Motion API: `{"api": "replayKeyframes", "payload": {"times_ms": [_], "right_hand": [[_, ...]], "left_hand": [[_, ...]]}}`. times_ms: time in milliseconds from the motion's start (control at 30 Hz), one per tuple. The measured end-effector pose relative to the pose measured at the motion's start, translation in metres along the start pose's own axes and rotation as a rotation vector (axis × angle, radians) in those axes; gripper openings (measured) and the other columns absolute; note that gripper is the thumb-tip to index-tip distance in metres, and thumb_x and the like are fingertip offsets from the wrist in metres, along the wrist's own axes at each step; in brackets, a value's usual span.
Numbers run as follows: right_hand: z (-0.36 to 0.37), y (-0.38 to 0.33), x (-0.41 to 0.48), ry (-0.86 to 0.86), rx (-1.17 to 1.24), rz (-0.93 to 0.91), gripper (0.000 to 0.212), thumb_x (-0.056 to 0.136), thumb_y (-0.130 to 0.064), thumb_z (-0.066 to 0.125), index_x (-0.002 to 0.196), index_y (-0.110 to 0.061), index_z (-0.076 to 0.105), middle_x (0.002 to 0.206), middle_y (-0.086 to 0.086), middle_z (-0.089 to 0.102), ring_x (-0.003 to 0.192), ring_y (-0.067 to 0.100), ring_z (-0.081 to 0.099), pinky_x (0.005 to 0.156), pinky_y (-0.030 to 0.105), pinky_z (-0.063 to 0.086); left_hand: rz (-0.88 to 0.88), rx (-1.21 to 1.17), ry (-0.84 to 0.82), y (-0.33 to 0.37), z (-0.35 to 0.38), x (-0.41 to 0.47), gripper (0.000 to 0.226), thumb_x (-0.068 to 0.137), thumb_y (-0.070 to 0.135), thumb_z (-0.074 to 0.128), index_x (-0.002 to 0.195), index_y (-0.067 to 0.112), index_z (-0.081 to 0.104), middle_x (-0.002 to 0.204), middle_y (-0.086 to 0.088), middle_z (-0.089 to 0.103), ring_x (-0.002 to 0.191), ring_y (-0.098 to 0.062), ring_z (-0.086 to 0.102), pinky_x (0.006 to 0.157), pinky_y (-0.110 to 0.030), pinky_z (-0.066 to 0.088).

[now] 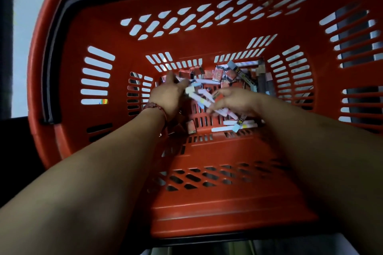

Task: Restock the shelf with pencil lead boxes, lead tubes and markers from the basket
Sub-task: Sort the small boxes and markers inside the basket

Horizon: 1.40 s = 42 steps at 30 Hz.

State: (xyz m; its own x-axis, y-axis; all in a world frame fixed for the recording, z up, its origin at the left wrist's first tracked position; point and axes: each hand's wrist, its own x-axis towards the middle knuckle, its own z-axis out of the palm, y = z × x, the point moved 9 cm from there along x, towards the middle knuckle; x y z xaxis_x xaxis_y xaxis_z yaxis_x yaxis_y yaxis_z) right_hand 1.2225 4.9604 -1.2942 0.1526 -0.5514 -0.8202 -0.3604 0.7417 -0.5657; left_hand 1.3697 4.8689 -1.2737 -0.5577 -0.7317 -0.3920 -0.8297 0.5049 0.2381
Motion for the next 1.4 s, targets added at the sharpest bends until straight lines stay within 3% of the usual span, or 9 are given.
{"api": "replayKeyframes", "payload": {"times_ms": [133, 267, 400, 600, 700, 867, 1000, 1134, 1400], "right_hand": [[-0.014, -0.014, -0.008, 0.035, 0.468, -0.080, 0.014, 0.097, -0.017, 0.065, 0.109, -0.019, 0.057, 0.114, 0.013, 0.074, 0.110, 0.027, 0.070, 0.104, 0.044, 0.049], [-0.017, -0.021, -0.014, 0.067, 0.655, -0.088, 0.020, 0.099, -0.010, 0.061, 0.118, -0.009, 0.054, 0.115, 0.022, 0.071, 0.110, 0.035, 0.069, 0.105, 0.054, 0.048], [-0.014, -0.020, -0.020, 0.100, 0.734, -0.042, 0.014, 0.097, -0.001, 0.059, 0.092, -0.005, 0.047, 0.120, 0.028, 0.066, 0.115, 0.041, 0.065, 0.104, 0.055, 0.049], [-0.016, -0.016, -0.016, 0.090, 0.724, -0.013, 0.026, 0.091, 0.008, 0.063, 0.087, -0.006, 0.042, 0.120, 0.027, 0.067, 0.111, 0.040, 0.067, 0.102, 0.055, 0.050], [-0.015, -0.013, -0.012, 0.107, 0.644, -0.007, 0.033, 0.085, 0.008, 0.071, 0.095, -0.015, 0.050, 0.111, 0.022, 0.071, 0.102, 0.037, 0.072, 0.095, 0.056, 0.054], [-0.007, -0.018, -0.005, 0.163, 0.445, -0.016, 0.041, 0.083, -0.008, 0.078, 0.118, -0.002, 0.058, 0.105, 0.012, 0.074, 0.096, 0.029, 0.074, 0.092, 0.053, 0.057], [-0.007, -0.031, -0.006, 0.258, 0.200, -0.111, 0.010, 0.088, -0.025, 0.075, 0.087, -0.017, 0.069, 0.088, 0.003, 0.074, 0.082, 0.020, 0.070, 0.079, 0.034, 0.054], [0.000, -0.034, -0.004, 0.237, 0.244, -0.127, 0.018, 0.086, -0.024, 0.076, 0.100, -0.012, 0.074, 0.098, 0.006, 0.076, 0.093, 0.025, 0.072, 0.073, 0.030, 0.051], [0.004, -0.052, 0.000, 0.299, 0.158, -0.212, 0.015, 0.073, -0.012, 0.085, 0.087, -0.011, 0.078, 0.061, -0.006, 0.070, 0.057, 0.009, 0.063, 0.072, 0.036, 0.056]], "left_hand": [[-0.096, -0.425, 0.098, -0.016, -0.015, 0.007, 0.035, 0.099, 0.048, 0.055, 0.123, 0.021, 0.057, 0.121, -0.010, 0.062, 0.100, -0.030, 0.061, 0.076, -0.033, 0.044], [-0.282, -0.940, 0.061, -0.021, 0.001, 0.007, 0.012, 0.096, 0.036, 0.066, 0.093, 0.024, 0.066, 0.086, 0.005, 0.071, 0.082, -0.016, 0.065, 0.075, -0.028, 0.046], [-0.460, -1.196, -0.148, -0.009, 0.023, -0.002, 0.027, 0.084, 0.033, 0.079, 0.098, 0.011, 0.072, 0.075, -0.002, 0.072, 0.060, -0.017, 0.063, 0.053, -0.025, 0.048], [-0.591, -1.290, -0.100, -0.017, 0.033, -0.003, 0.014, 0.072, 0.017, 0.078, 0.081, 0.010, 0.070, 0.062, -0.007, 0.065, 0.050, -0.022, 0.052, 0.048, -0.027, 0.043], [-0.592, -1.254, -0.032, -0.018, 0.028, -0.006, 0.027, 0.061, 0.032, 0.079, 0.080, 0.015, 0.071, 0.061, 0.001, 0.067, 0.051, -0.019, 0.056, 0.049, -0.025, 0.042], [-0.536, -1.207, 0.030, -0.020, 0.025, -0.007, 0.025, 0.077, 0.028, 0.085, 0.090, 0.010, 0.073, 0.076, -0.004, 0.074, 0.063, -0.019, 0.065, 0.055, -0.028, 0.050], [-0.570, -1.197, 0.110, -0.028, 0.022, -0.007, 0.039, 0.080, 0.042, 0.082, 0.095, 0.007, 0.074, 0.084, -0.010, 0.076, 0.073, -0.021, 0.070, 0.070, -0.036, 0.057], [-0.594, -1.118, 0.128, -0.034, 0.016, -0.008, 0.047, 0.082, 0.052, 0.077, 0.087, 0.006, 0.072, 0.079, -0.012, 0.074, 0.065, -0.020, 0.063, 0.063, -0.035, 0.053], [-0.544, -1.187, 0.111, -0.027, 0.017, -0.006, 0.017, 0.092, 0.026, 0.071, 0.086, 0.011, 0.077, 0.085, -0.008, 0.077, 0.078, -0.022, 0.071, 0.072, -0.037, 0.058]]}}
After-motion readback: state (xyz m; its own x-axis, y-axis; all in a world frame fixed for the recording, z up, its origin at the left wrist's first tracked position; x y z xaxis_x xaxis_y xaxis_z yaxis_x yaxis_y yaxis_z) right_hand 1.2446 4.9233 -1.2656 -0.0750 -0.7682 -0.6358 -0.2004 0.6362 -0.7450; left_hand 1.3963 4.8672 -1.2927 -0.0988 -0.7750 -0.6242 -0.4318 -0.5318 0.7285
